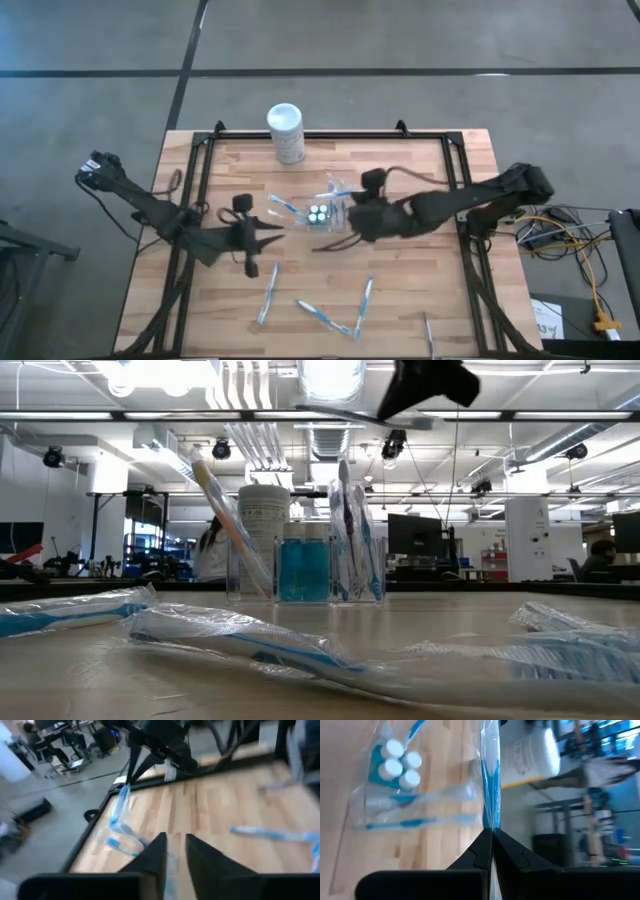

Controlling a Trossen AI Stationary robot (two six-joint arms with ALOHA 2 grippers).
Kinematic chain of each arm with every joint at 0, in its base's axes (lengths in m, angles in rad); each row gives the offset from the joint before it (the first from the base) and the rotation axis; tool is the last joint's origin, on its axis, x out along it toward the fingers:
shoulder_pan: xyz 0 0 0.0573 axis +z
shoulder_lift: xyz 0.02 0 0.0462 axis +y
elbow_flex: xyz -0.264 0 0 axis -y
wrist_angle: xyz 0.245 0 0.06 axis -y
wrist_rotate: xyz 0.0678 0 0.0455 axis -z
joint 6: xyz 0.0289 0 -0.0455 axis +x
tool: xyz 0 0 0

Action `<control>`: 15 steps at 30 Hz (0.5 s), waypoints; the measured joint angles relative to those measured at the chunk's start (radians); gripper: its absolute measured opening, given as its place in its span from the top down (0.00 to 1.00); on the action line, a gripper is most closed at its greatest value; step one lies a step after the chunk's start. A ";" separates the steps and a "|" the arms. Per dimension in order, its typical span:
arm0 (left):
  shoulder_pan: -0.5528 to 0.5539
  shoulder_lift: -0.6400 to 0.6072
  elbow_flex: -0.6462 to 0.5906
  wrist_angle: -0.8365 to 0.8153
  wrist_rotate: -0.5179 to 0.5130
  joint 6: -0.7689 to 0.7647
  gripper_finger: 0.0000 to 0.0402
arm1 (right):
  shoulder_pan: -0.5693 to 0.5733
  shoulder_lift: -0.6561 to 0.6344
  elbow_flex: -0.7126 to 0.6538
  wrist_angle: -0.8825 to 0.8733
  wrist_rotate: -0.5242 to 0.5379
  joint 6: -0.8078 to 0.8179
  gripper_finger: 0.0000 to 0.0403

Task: Pick & Place toothbrushing station
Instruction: Put the blue toothbrush into the transparent organizer

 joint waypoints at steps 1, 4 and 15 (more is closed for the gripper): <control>0.003 0.034 0.032 -0.034 -0.001 0.032 0.77 | 0.012 0.035 0.022 -0.001 0.031 -0.002 0.98; 0.004 0.155 0.127 -0.132 -0.061 0.141 0.66 | 0.037 0.128 0.079 -0.004 0.104 -0.012 0.98; 0.008 0.577 0.447 -0.526 -0.470 0.142 0.40 | 0.061 0.262 0.188 -0.033 0.157 0.071 0.98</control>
